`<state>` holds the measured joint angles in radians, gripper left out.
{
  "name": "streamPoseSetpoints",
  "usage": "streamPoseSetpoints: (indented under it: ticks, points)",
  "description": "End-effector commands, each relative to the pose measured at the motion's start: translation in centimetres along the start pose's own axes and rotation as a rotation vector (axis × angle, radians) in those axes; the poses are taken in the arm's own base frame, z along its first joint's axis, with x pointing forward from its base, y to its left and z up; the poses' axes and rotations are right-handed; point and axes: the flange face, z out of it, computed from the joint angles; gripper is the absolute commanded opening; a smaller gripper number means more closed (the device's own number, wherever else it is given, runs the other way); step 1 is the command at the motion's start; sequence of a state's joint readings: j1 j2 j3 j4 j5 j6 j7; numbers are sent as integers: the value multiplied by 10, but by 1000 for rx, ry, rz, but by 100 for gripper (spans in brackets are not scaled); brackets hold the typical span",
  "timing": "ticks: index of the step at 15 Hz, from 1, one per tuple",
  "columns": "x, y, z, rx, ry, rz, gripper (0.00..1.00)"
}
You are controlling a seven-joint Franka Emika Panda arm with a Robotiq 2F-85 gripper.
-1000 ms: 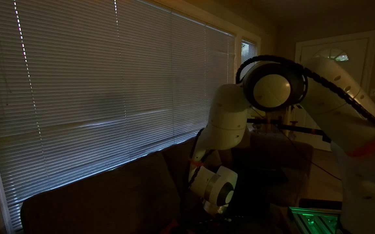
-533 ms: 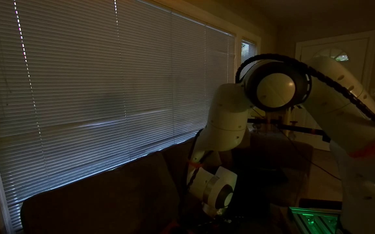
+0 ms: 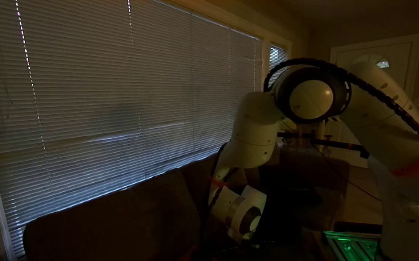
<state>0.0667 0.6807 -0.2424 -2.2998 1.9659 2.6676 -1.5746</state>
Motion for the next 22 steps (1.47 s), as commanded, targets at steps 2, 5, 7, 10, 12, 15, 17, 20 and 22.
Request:
streamPoseSetpoints:
  ticks: [2, 5, 7, 10, 12, 15, 17, 20, 22]
  points:
    - [-6, 3, -9, -45, 22, 8, 1]
    - [-7, 6, -12, -61, 24, 13, 1]
    - [-8, 7, -14, -77, 27, 10, 1]
    - [-8, 7, -16, -112, 31, 2, 1]
    - [-9, 4, -16, -131, 30, -5, 1]
    - [-11, -2, -16, -155, 29, -17, 1]
    - [-12, -7, -15, -170, 28, -27, 1]
    - [-14, -13, -14, -192, 25, -40, 1]
    - [-15, -16, -15, -206, 25, -46, 1]
